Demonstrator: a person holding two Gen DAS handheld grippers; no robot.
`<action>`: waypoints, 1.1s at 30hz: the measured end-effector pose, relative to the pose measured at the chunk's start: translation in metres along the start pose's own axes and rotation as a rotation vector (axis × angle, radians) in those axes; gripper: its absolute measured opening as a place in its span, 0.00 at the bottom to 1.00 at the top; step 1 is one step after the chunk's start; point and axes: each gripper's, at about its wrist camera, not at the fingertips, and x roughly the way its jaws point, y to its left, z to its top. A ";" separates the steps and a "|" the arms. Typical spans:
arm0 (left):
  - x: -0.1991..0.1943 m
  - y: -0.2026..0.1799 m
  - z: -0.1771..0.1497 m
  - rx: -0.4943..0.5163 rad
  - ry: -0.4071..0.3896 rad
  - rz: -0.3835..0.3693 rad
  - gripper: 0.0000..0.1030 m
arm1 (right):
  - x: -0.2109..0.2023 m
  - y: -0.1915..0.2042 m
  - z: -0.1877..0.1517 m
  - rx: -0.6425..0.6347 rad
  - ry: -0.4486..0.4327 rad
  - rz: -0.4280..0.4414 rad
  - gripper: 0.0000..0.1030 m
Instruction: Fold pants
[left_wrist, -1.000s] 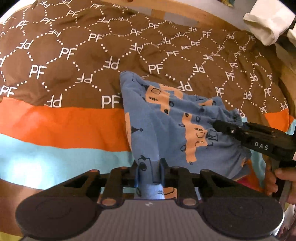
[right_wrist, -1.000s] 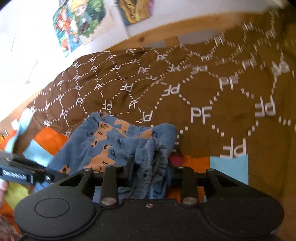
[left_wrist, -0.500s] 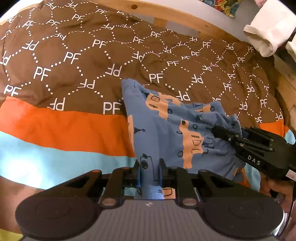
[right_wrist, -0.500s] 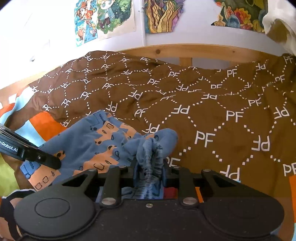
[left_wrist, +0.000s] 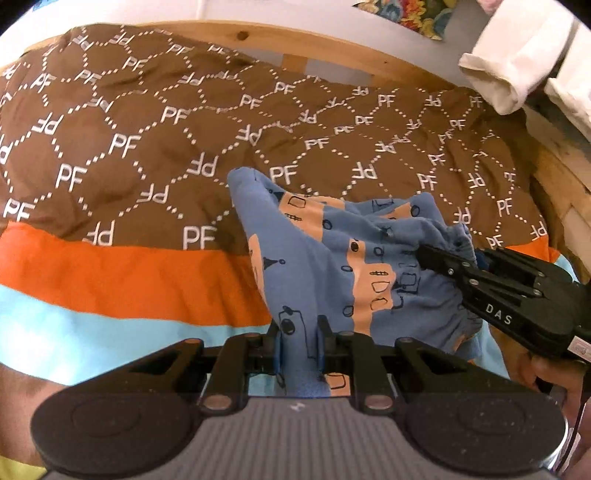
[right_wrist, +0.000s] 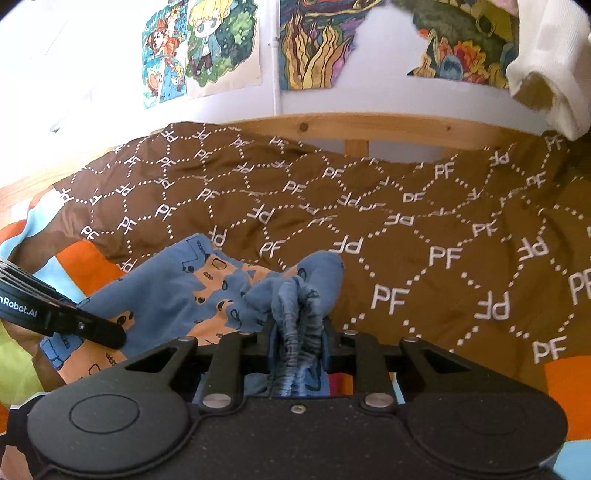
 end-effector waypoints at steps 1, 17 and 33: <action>0.000 -0.002 0.001 0.005 -0.004 -0.003 0.18 | 0.000 -0.001 0.001 0.001 -0.005 -0.004 0.22; 0.003 -0.002 0.033 0.052 -0.092 -0.067 0.18 | -0.005 -0.013 0.020 0.018 -0.101 -0.054 0.22; 0.032 -0.010 0.085 0.111 -0.231 -0.085 0.18 | 0.035 -0.053 0.074 -0.055 -0.176 -0.091 0.21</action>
